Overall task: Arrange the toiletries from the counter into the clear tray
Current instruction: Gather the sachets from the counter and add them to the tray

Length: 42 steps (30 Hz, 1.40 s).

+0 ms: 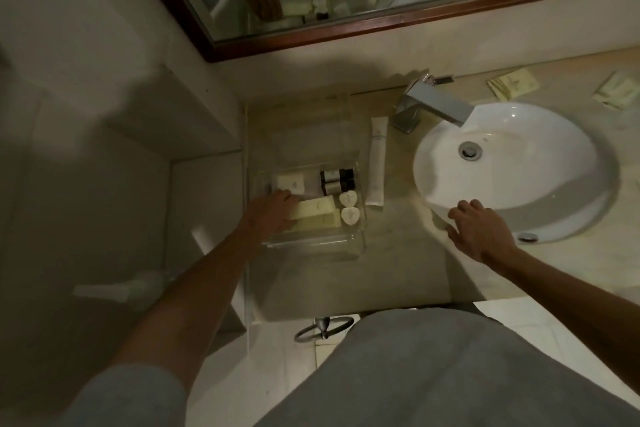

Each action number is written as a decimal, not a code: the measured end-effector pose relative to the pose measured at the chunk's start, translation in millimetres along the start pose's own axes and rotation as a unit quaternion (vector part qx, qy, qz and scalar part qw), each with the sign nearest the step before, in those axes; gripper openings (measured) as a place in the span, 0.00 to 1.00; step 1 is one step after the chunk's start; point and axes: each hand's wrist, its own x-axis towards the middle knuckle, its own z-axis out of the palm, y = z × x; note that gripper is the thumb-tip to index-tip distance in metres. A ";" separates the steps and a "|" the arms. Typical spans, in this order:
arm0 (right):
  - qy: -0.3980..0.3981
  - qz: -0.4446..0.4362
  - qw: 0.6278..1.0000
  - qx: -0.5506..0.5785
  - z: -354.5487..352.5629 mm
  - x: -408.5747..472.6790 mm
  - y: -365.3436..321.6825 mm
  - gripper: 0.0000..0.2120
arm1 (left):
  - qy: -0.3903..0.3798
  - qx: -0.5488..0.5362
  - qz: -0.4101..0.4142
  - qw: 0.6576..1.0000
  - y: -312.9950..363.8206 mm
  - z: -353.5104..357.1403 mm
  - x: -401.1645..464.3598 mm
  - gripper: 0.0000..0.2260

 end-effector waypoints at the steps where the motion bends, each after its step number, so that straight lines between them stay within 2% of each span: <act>1: -0.001 0.004 1.000 0.000 -1.4 -0.8 1.2 0.14 | 0.002 -0.011 -0.002 1.000 2.1 -0.5 3.0 0.26; 5: 0.006 0.024 1.000 0.017 -5.0 -3.2 4.6 0.15 | 0.006 0.002 -0.021 1.000 6.7 0.7 7.1 0.27; 9: -0.004 0.036 0.999 0.032 -5.5 -4.8 5.7 0.15 | 0.044 -0.011 -0.027 0.999 9.3 7.7 8.6 0.18; 12: -0.005 0.045 0.998 0.051 -6.7 -6.2 9.0 0.15 | 0.073 0.019 -0.038 0.996 15.7 7.5 14.9 0.15; 15: 0.014 0.055 0.996 0.068 -8.2 -6.8 18.4 0.14 | 0.162 0.032 0.004 0.986 41.5 -2.4 23.2 0.11; 18: 0.029 0.069 0.994 0.081 -10.7 -5.7 39.3 0.13 | 0.255 0.019 0.077 0.964 92.3 -19.6 43.5 0.13; 21: 0.050 0.092 0.990 0.096 -13.4 -3.9 72.6 0.12 | 0.299 -0.015 0.129 0.945 159.3 -32.0 76.2 0.09; 25: 0.071 0.122 0.983 0.115 -10.9 -3.8 134.1 0.13 | 0.277 -0.067 0.171 0.943 252.5 -43.7 128.9 0.14; 31: 0.075 0.134 0.979 0.132 4.8 -23.3 237.1 0.12 | 0.233 -0.090 0.156 0.956 369.3 -52.1 203.4 0.17; 37: 0.069 0.136 0.975 0.158 23.2 -49.1 324.1 0.14 | 0.177 -0.100 0.139 0.969 451.7 -55.5 248.9 0.18; 42: 0.064 0.154 0.972 0.165 33.6 -60.1 364.1 0.13 | 0.167 -0.108 0.150 0.968 502.7 -56.6 277.4 0.18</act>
